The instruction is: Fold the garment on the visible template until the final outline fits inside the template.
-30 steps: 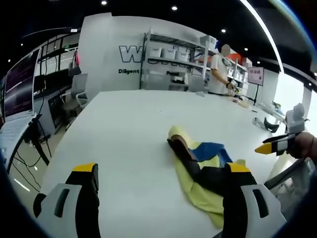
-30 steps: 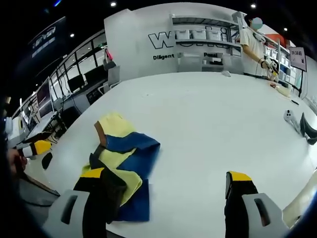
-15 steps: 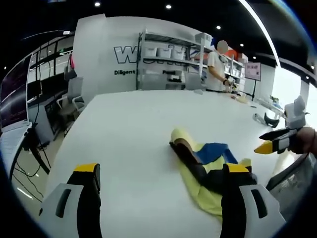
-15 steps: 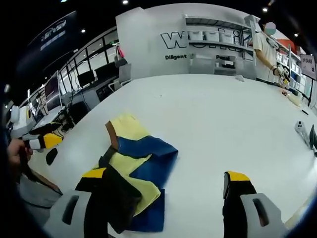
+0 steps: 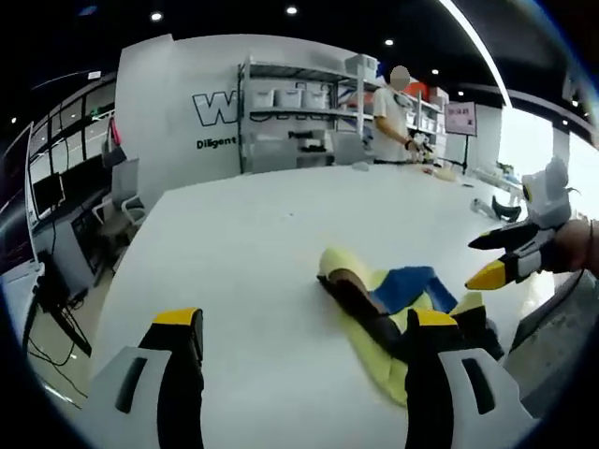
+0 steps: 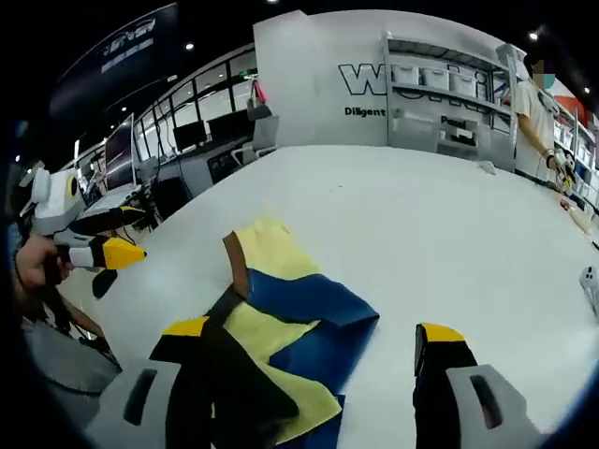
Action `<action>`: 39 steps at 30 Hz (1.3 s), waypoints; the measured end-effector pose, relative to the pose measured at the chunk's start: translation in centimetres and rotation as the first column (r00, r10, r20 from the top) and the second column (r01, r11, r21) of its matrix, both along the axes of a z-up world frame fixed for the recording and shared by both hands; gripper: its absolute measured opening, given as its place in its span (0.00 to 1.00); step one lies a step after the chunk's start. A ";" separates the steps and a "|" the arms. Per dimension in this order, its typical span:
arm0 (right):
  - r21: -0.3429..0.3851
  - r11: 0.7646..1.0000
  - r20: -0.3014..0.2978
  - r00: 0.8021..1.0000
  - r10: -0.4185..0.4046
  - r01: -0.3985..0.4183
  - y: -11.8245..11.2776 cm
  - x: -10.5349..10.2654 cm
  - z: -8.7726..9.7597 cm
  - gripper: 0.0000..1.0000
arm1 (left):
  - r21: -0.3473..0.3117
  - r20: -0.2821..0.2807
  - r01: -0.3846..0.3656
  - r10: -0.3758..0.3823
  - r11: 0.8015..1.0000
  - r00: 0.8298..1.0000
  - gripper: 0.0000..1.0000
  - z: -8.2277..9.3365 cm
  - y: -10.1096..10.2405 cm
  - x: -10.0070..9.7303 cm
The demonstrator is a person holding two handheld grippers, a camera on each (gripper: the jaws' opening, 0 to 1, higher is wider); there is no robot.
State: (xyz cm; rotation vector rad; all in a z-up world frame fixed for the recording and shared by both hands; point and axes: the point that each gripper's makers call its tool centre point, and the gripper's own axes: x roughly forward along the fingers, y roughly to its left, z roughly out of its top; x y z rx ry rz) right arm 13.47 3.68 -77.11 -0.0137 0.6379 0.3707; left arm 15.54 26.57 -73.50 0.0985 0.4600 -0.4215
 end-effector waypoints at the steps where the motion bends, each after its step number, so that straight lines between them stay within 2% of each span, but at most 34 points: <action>1: -0.002 1.000 -0.001 1.000 0.011 -0.011 0.3 0.2 0.0 0.85 | 0.006 0.001 0.005 -0.005 1.000 1.000 0.80 -0.1 0.0 0.1; 8: -0.006 0.999 0.000 0.999 0.048 -0.048 1.9 1.5 -0.5 0.83 | 0.023 -0.004 0.031 -0.031 0.999 1.000 0.78 -0.7 -0.7 1.6; 11: -0.010 0.998 0.019 0.998 0.067 -0.067 2.4 1.8 -0.8 0.78 | 0.036 -0.009 0.046 -0.046 0.998 0.999 0.75 -1.1 -1.1 2.2; 16: -0.008 0.996 0.017 0.995 0.094 -0.094 3.8 2.3 -1.5 0.71 | 0.067 -0.008 0.078 -0.077 0.995 0.997 0.68 -2.1 -1.6 3.5; 20: -0.015 0.992 0.008 0.992 0.126 -0.126 4.8 2.6 -2.1 0.67 | 0.110 0.025 0.100 -0.103 0.989 0.994 0.60 -2.3 -2.0 4.4; 23: -0.011 0.990 -0.003 0.990 0.141 -0.141 5.4 3.0 -2.5 0.61 | 0.108 0.028 0.102 -0.105 0.989 0.994 0.53 -2.7 -2.2 5.2; 24: -0.007 0.984 -0.006 0.984 0.179 -0.179 6.0 3.2 -2.5 0.58 | 0.109 0.033 0.100 -0.105 0.989 0.994 0.50 -2.7 -2.3 5.3; 28: -0.030 0.979 0.007 0.979 0.204 -0.204 6.7 4.0 -2.6 0.48 | 0.130 0.025 0.143 -0.147 0.981 0.989 0.44 -3.6 -3.0 5.9; 34: -0.035 0.968 -0.009 0.969 0.248 -0.248 8.2 4.1 -3.3 0.41 | 0.171 0.014 0.189 -0.195 0.967 0.981 0.41 -4.7 -4.0 6.4; 39: -0.039 0.952 -0.046 0.952 0.301 -0.303 10.0 3.9 -4.6 0.37 | 0.175 -0.003 0.217 -0.220 0.960 0.976 0.30 -5.9 -4.9 7.0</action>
